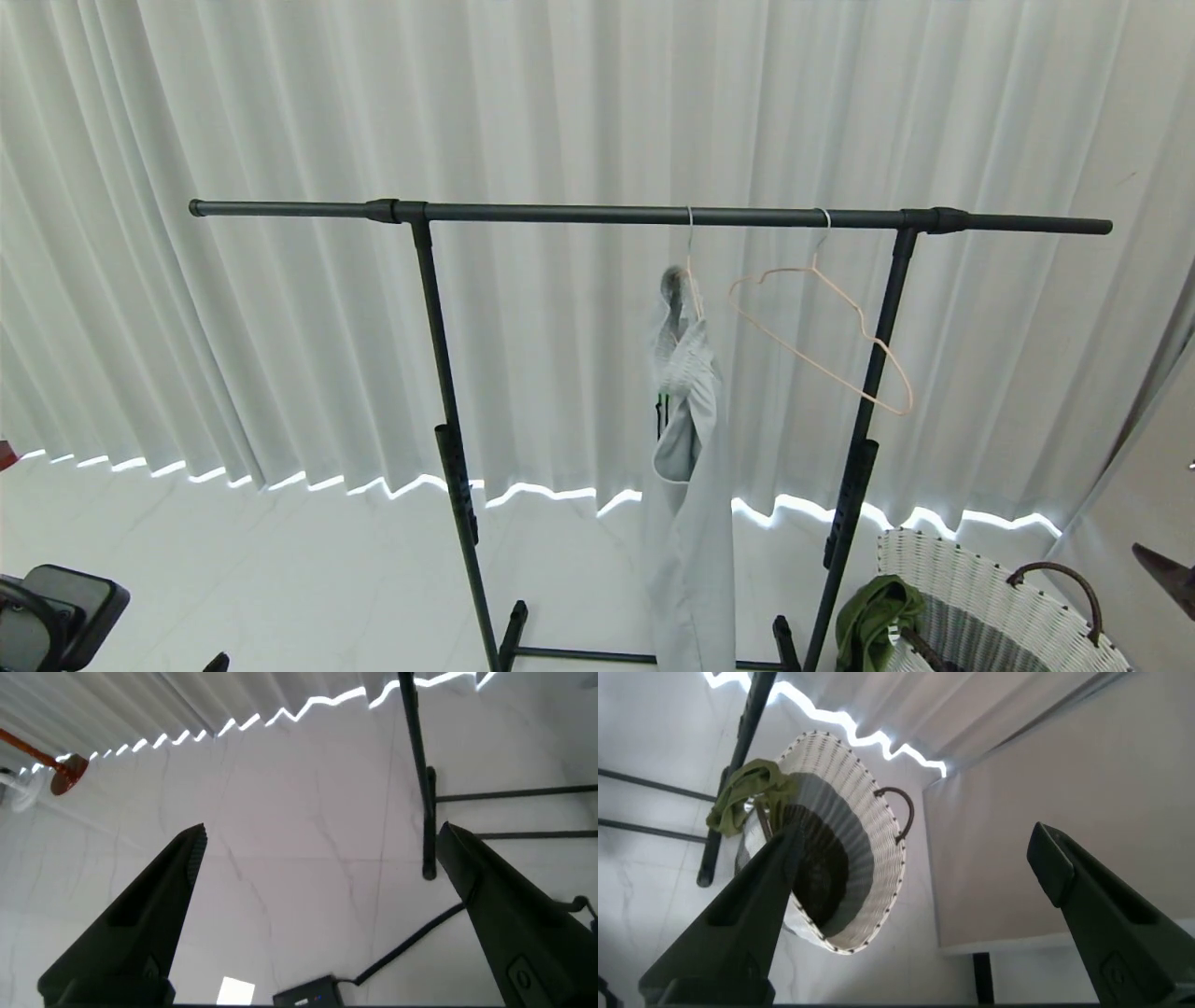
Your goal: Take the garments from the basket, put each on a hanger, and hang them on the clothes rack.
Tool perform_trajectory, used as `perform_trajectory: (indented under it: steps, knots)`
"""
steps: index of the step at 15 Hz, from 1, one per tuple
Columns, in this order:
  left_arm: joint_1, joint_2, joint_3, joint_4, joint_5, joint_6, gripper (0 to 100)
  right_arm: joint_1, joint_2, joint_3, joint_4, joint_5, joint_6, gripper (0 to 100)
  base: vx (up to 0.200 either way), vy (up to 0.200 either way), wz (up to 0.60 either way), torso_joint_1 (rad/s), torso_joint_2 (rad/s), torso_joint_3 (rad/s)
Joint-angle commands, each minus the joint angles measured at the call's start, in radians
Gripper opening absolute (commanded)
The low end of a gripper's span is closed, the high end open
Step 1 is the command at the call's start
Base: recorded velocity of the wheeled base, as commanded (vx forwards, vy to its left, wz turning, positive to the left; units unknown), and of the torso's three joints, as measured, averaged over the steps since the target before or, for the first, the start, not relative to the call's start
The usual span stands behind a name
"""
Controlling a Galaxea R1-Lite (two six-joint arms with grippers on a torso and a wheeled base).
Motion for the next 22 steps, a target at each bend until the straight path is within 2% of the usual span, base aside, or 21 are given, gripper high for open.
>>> perform_trajectory:
  steps: [1,4,9,14,18,20,22]
  knots:
    - [0.012,0.004,0.002,-0.002,0.007,0.001,100,-0.004,0.003,0.006,0.000,0.000,0.000,100,0.000,0.000,0.00,0.000,0.00,0.000]
    - [0.024,0.025,-0.004,-0.002,0.021,0.001,100,-0.020,0.006,0.006,0.001,0.000,0.000,100,0.000,0.000,0.00,-0.047,0.12,0.065]
    - [0.090,0.087,-0.013,0.000,0.035,0.001,100,-0.041,0.006,0.020,0.000,-0.002,0.000,100,0.000,0.000,0.00,-0.189,0.44,0.249]
    - [0.089,0.104,-0.013,0.000,0.023,-0.002,100,-0.067,0.011,0.046,0.001,0.000,-0.004,100,0.000,0.000,0.00,-0.195,0.48,0.286]
    - [0.077,0.113,-0.021,-0.003,-0.036,0.000,100,-0.118,0.031,0.087,0.001,-0.002,-0.004,100,0.000,0.000,0.00,-0.174,0.46,0.293]
    - [0.040,0.108,-0.026,-0.005,-0.076,-0.002,100,-0.161,0.051,0.096,0.006,-0.005,-0.005,100,0.000,0.000,0.00,-0.144,0.45,0.298]
    - [-0.026,0.110,-0.038,-0.005,-0.082,-0.002,100,-0.230,0.068,0.110,0.001,-0.017,-0.054,100,0.000,0.000,0.00,-0.134,0.45,0.320]
